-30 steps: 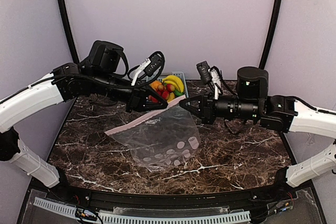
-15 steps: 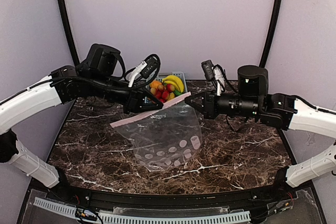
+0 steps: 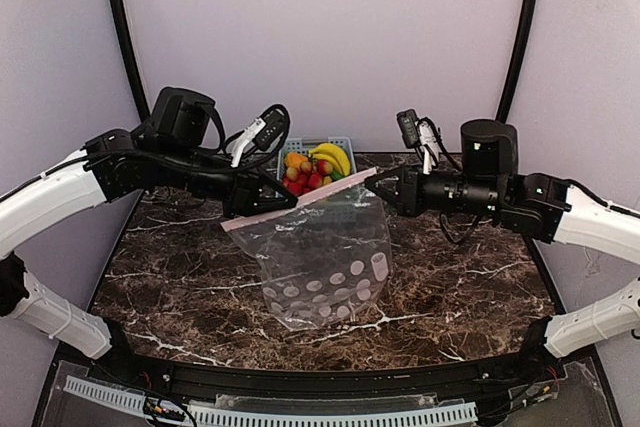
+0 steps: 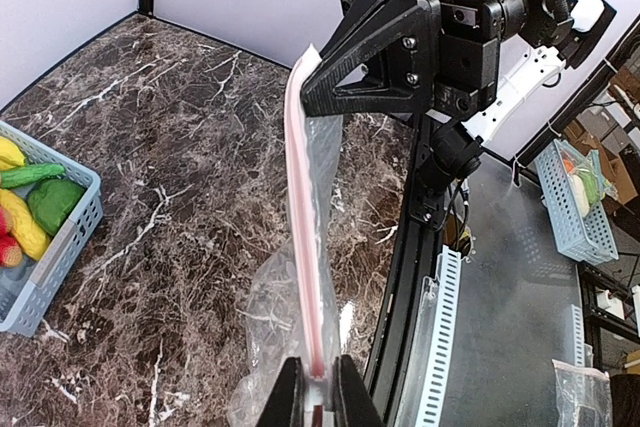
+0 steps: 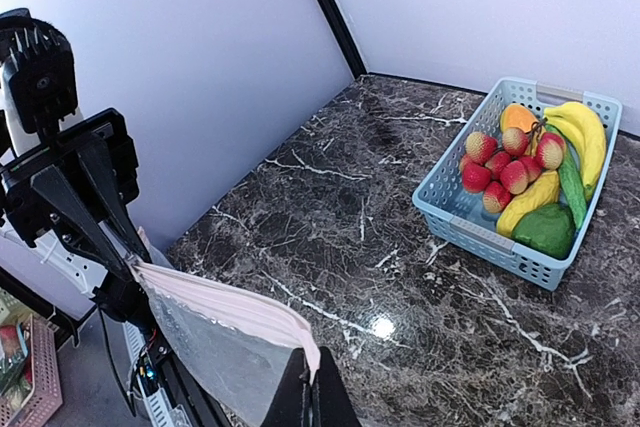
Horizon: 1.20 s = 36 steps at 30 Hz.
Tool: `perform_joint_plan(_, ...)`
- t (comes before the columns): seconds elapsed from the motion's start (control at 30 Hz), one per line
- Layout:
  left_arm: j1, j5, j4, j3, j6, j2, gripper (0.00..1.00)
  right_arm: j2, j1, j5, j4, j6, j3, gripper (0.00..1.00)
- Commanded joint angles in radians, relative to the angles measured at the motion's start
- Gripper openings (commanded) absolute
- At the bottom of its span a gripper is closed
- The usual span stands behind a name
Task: Place the food in the zip-top bag and seal the zipper
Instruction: Unzip the zipper of the food storage bag.
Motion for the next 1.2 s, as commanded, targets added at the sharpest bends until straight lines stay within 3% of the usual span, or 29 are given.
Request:
perform_joint_plan(0.0,0.022,0.007,-0.114,-0.029,-0.007,-0.072,0.01,-0.033,-0.061,0.133,-0.041,0.006,-0.009,0.0)
perform_joint_plan(1.17,0.1,-0.019,-0.223,-0.025,0.062,-0.125,0.01,-0.005,-0.255,0.043,-0.054,-0.037,0.059,0.0)
